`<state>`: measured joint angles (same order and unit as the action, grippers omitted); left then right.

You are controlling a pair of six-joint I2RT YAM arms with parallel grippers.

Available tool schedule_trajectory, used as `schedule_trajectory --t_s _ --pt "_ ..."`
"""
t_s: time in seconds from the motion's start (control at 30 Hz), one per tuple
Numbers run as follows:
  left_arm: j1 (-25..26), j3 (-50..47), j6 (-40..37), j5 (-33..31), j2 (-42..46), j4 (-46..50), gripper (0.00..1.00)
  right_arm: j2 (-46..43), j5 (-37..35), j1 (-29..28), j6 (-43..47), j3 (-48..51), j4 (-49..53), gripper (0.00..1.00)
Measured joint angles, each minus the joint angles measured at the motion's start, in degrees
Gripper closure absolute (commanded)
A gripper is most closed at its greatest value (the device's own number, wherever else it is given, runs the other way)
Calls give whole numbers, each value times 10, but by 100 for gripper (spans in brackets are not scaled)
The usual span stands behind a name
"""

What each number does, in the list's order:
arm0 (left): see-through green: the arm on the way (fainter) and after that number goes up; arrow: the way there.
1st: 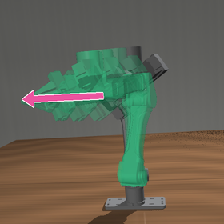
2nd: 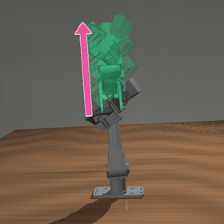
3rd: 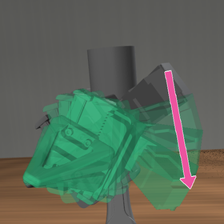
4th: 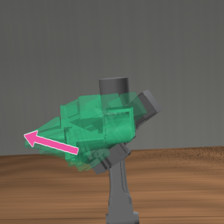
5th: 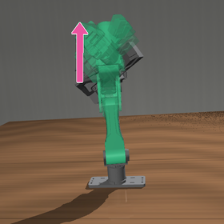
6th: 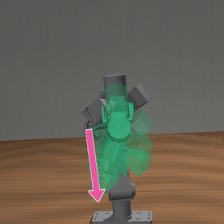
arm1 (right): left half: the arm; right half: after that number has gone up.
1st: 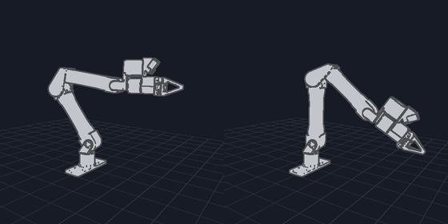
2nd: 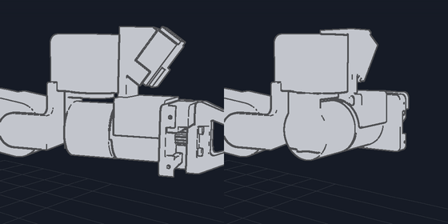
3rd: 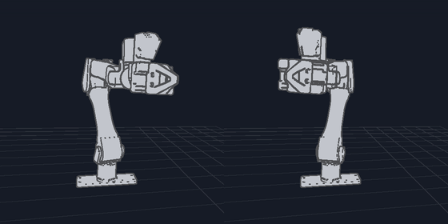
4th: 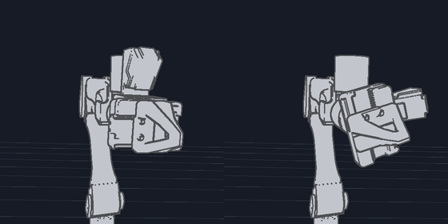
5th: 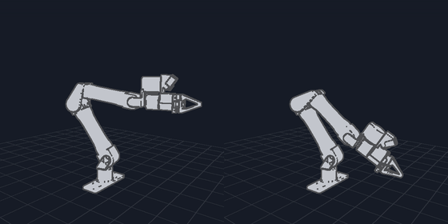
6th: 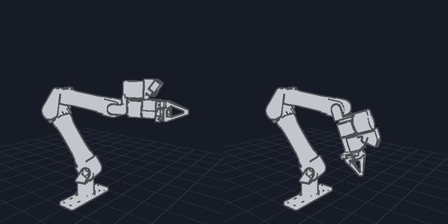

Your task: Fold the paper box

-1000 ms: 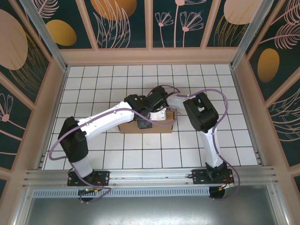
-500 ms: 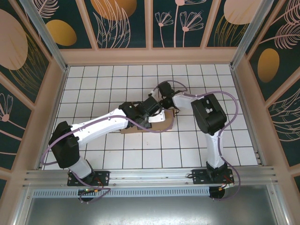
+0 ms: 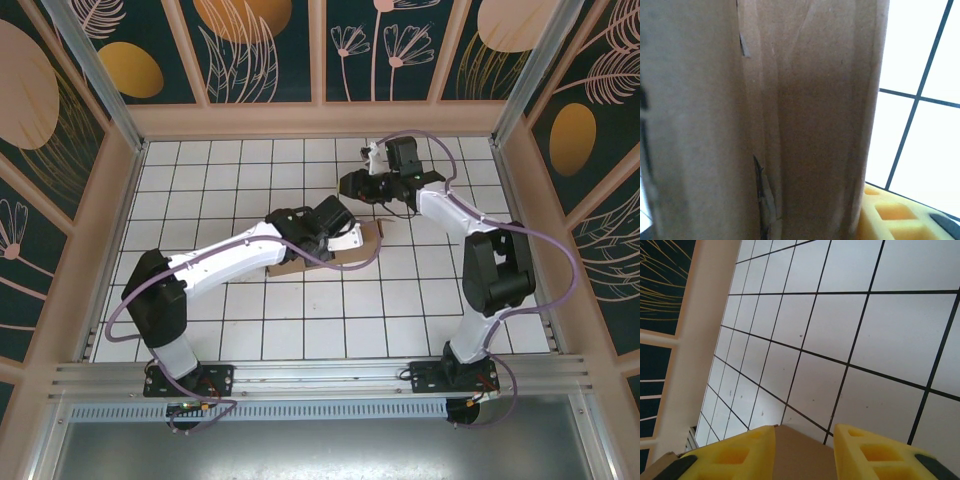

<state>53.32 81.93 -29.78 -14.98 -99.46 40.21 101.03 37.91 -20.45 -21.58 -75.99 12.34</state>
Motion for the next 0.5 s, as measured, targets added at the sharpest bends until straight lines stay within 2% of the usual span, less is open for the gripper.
schedule_trajectory --t_s 0.13,0.27,0.4,0.5 --pt "-5 11 1 21 -2 16 58 28 -4 -3 14 -19 27 64" --pt "-6 15 1 30 -2 30 57 142 -12 -26 59 -101 70 65" --pt "-7 25 0 48 -1 56 52 254 13 -70 110 -159 129 65" --pt "-8 29 -2 63 1 71 45 276 45 -96 143 -167 154 66"
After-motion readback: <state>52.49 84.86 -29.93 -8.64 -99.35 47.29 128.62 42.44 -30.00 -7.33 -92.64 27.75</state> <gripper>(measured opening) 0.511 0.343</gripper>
